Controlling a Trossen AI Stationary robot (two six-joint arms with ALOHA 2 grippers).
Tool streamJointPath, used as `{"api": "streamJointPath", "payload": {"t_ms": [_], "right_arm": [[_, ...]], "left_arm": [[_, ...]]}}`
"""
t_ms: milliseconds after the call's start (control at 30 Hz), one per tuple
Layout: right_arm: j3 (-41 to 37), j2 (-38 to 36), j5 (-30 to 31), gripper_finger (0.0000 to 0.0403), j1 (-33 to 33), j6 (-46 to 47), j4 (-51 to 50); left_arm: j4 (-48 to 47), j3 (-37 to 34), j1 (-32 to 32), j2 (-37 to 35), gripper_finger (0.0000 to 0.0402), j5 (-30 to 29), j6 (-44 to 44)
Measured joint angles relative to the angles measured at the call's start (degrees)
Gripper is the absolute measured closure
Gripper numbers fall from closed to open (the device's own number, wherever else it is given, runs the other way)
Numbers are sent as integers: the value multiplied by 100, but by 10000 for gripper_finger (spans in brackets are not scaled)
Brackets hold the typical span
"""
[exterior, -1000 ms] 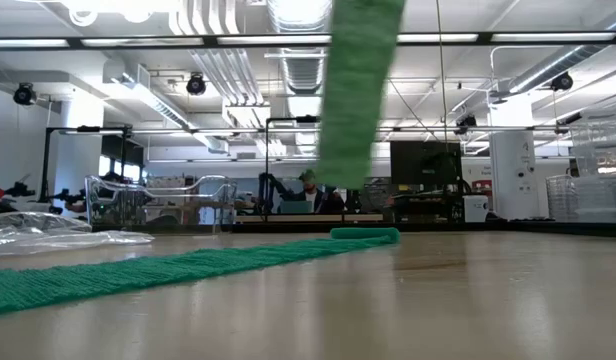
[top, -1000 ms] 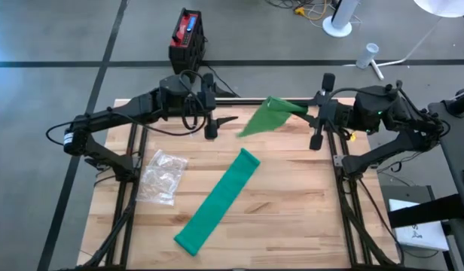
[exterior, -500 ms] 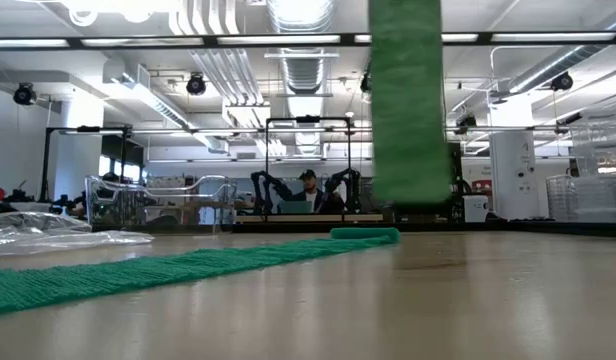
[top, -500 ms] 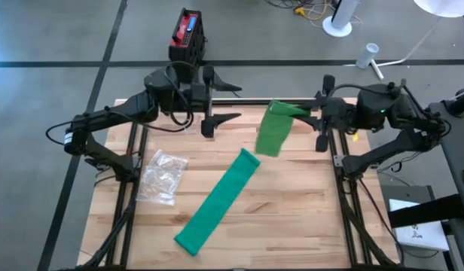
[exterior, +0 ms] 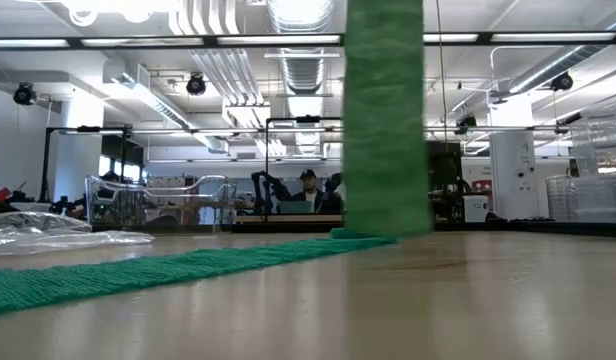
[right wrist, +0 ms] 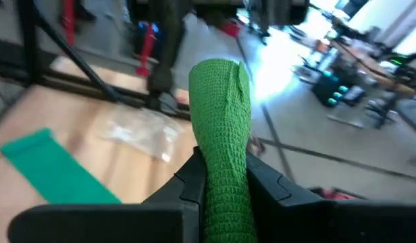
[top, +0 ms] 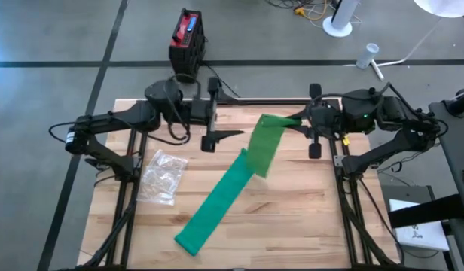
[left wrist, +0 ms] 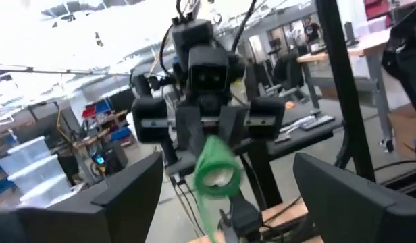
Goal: Roll bandage
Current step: Roll the green bandage
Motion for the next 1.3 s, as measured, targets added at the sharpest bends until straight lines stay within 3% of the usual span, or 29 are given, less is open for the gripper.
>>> {"api": "streamJointPath", "payload": {"t_ms": [433, 1000, 1300], "right_arm": [[-3, 101, -99, 350, -11, 344, -63], [-53, 217, -83, 350, -229, 33, -160], [-56, 302, 228, 350, -249, -486, -82]], "left_arm": [[568, -11, -55, 560, 107, -3, 46], [546, -11, -81, 901, 135, -8, -112], [531, -11, 5, 898, 167, -32, -1288]]}}
